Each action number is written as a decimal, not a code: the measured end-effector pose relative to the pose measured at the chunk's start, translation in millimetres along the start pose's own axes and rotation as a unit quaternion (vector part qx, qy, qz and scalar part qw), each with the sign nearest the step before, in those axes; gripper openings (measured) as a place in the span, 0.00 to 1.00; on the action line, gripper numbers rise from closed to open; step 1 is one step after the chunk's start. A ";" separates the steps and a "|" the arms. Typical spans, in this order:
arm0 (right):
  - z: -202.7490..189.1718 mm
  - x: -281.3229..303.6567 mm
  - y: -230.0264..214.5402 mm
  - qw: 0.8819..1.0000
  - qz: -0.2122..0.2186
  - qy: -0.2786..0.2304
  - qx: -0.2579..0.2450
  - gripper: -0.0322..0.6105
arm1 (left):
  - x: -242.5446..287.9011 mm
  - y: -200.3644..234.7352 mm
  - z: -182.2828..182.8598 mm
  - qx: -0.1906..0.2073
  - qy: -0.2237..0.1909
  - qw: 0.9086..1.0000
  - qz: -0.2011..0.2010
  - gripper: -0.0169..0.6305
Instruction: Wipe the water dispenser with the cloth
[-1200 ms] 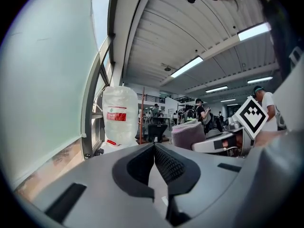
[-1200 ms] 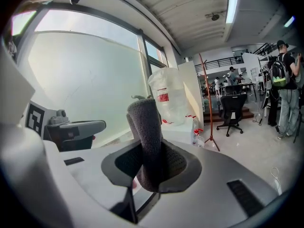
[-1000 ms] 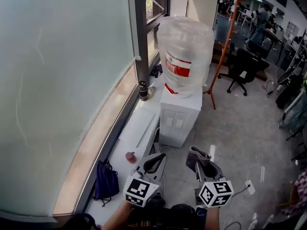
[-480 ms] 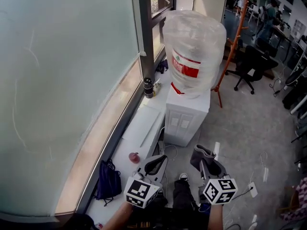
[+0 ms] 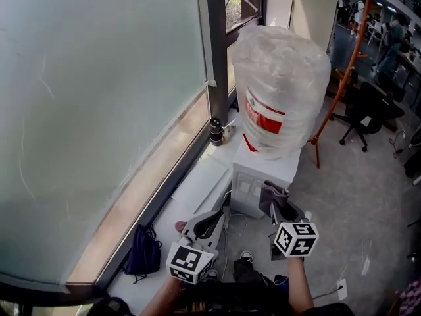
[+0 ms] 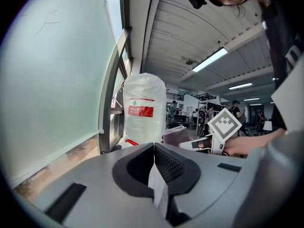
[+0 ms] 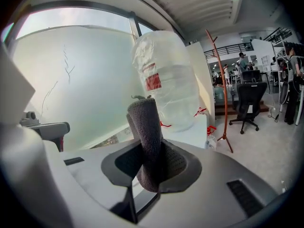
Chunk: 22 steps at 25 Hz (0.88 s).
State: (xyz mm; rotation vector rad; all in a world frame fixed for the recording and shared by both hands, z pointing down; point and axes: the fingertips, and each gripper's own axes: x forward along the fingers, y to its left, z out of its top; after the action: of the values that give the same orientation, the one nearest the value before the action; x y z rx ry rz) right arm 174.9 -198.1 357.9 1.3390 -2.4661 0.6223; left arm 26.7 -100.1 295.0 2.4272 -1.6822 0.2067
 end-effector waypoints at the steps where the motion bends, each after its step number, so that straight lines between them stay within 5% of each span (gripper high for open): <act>1: 3.2 14.3 -5.2 1.000 0.005 0.005 0.000 0.21 | 8.0 2.9 2.4 -0.001 -0.001 1.000 0.009 0.05; 14: -3.7 190.2 -1.1 0.994 0.040 0.096 0.041 0.21 | 33.0 43.8 16.3 -0.011 0.005 0.991 0.134 0.05; 22: -23.6 236.7 -11.3 0.985 -0.025 0.140 0.094 0.21 | 23.8 55.2 12.4 -0.017 0.015 0.985 0.170 0.05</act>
State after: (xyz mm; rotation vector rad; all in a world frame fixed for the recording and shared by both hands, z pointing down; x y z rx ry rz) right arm 57.7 -364.3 481.7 1.2737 -2.1874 0.9802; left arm -16.6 -143.5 291.9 2.0867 -2.0578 0.2554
